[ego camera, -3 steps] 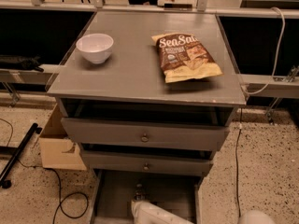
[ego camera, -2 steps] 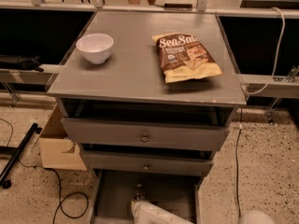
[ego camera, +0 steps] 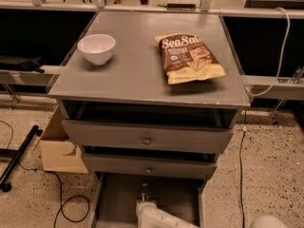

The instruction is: Pick water bottle from bottom drawer and place on counter

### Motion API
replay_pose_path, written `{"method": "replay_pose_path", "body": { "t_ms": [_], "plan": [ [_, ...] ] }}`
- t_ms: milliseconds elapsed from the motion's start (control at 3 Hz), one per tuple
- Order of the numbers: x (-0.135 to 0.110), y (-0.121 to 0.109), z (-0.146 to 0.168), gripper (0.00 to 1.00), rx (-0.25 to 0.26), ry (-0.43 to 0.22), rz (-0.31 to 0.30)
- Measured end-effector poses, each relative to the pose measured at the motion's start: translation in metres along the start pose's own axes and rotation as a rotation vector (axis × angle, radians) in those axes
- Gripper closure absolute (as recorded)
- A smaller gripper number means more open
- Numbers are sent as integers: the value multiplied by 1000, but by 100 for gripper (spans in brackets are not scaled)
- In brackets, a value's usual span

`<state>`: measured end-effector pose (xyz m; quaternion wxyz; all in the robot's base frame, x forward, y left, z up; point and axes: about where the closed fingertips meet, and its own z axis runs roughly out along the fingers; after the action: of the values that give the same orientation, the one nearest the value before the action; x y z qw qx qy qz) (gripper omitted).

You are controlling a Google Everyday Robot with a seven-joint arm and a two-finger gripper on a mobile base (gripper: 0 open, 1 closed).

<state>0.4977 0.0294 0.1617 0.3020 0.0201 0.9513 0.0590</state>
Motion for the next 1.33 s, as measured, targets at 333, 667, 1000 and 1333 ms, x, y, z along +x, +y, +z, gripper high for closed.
{"method": "replay_pose_path", "body": {
  "t_ms": [333,667,1000,1333],
  "plan": [
    [-16,-6,-19,100,23,-42,-13],
    [-34,-25,-56,100,24,-104,-12],
    [-30,-26,-55,100,20,-99,-20],
    [-22,-30,-53,100,10,-85,-42]
  ]
}}
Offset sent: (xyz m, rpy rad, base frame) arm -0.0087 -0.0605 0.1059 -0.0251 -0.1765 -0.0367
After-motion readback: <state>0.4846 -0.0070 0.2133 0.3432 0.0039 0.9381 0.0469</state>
